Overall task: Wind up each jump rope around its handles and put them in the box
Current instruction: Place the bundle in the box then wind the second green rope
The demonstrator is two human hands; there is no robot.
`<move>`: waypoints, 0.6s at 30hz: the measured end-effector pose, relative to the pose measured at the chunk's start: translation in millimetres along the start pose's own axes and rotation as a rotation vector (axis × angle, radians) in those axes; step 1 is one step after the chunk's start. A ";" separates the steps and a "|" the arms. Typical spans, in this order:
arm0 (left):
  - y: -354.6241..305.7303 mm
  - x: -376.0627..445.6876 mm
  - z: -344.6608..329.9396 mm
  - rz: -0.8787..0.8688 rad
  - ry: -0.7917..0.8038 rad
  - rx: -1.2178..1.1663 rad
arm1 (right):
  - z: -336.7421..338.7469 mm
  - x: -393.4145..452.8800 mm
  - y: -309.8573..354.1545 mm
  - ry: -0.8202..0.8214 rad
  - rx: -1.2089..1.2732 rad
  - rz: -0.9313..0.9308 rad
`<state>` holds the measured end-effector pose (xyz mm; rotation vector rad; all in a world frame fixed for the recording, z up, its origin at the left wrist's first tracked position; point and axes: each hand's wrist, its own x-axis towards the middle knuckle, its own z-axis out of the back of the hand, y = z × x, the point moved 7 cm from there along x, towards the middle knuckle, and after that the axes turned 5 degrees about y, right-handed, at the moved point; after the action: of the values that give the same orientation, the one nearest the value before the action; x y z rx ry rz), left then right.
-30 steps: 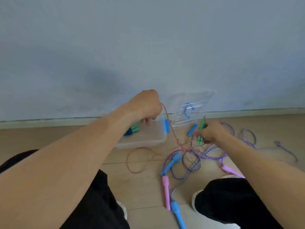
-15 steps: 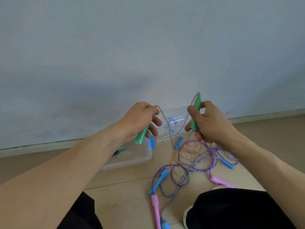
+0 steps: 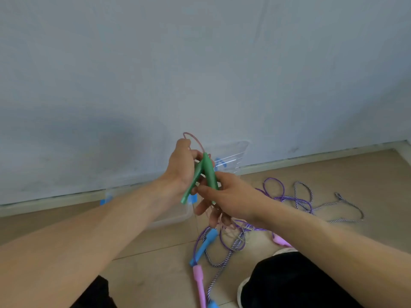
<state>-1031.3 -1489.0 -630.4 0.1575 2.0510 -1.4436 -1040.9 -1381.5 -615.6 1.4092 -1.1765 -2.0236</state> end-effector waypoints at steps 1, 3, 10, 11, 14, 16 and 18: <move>-0.1 0.7 -0.5 -0.003 0.012 0.072 | -2.6 0.8 -1.5 0.022 0.008 -0.024; -1.4 1.7 -4.6 -0.035 0.046 0.237 | -8.7 1.6 -3.0 0.074 -0.032 -0.043; -24.5 -1.5 0.7 -0.159 -0.005 0.451 | -1.3 0.0 -5.1 0.229 -0.304 -0.087; -30.3 -2.0 4.5 -0.164 -0.017 0.418 | 5.2 -0.2 -7.0 0.218 -0.330 -0.119; -45.9 -1.5 16.6 -0.164 0.021 0.335 | 43.9 1.2 -19.9 0.176 -0.653 -0.279; -53.5 0.0 27.3 -0.175 0.058 0.488 | 100.2 1.7 -31.3 0.015 -0.917 -0.440; -59.2 0.9 41.3 -0.219 0.035 0.958 | 170.0 -10.3 -32.1 -0.340 -0.943 -0.516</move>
<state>-1040.3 -1549.2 -591.6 0.3467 1.2595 -2.4664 -1186.1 -1286.9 -613.2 0.9248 0.1676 -2.6756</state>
